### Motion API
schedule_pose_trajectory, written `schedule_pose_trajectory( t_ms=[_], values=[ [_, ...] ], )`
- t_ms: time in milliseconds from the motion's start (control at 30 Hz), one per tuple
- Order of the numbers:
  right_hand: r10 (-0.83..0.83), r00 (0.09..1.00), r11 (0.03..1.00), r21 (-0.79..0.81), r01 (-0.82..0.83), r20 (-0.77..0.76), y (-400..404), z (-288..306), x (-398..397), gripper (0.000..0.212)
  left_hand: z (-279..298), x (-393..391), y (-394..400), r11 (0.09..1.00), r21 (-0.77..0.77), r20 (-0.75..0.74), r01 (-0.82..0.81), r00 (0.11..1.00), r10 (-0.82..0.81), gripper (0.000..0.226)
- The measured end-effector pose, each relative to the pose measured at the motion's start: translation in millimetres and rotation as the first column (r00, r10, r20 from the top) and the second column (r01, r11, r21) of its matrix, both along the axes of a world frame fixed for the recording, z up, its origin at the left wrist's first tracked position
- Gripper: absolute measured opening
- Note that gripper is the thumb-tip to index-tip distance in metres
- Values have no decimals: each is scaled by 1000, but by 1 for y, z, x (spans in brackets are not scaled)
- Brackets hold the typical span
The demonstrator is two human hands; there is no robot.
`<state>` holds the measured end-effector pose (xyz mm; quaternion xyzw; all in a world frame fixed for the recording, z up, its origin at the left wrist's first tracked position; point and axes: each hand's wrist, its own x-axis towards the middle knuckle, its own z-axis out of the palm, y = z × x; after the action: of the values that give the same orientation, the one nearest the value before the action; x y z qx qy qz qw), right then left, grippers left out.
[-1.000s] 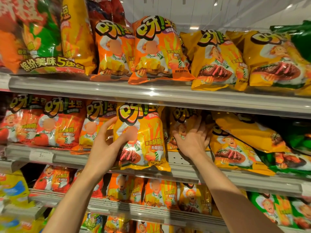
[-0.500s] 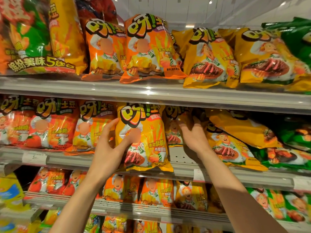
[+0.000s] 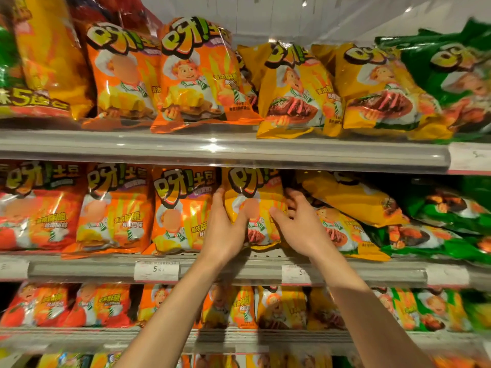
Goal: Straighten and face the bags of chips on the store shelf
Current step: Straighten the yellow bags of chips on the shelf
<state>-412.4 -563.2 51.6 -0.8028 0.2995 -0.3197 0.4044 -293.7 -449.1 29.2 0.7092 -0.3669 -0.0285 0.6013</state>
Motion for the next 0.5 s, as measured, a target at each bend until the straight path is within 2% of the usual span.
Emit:
schedule_pose_trajectory(
  t_ms=[100, 167, 300, 367, 500],
  values=[
    [-100, 984, 978, -194, 71, -146, 3, -9, 2, 66, -7, 3, -6, 989, 144, 95, -12, 995, -2, 80],
    [-114, 979, 964, -258, 67, -172, 6, -16, 1, 64, -10, 3, -7, 984, 178, 136, -29, 991, 5, 80],
    [-73, 974, 973, -228, 22, -215, 3, -13, -3, 72, -12, 4, -2, 986, 165, 164, -39, 986, 11, 81],
    [-49, 980, 978, -206, 9, -191, 0, -8, -9, 73, -12, 1, 5, 990, 137, 178, -32, 984, 8, 78],
    [0, 998, 991, -132, -8, -61, -4, -5, -38, 57, -11, -3, 24, 997, 58, 162, -50, 986, 40, 63]
  ],
)
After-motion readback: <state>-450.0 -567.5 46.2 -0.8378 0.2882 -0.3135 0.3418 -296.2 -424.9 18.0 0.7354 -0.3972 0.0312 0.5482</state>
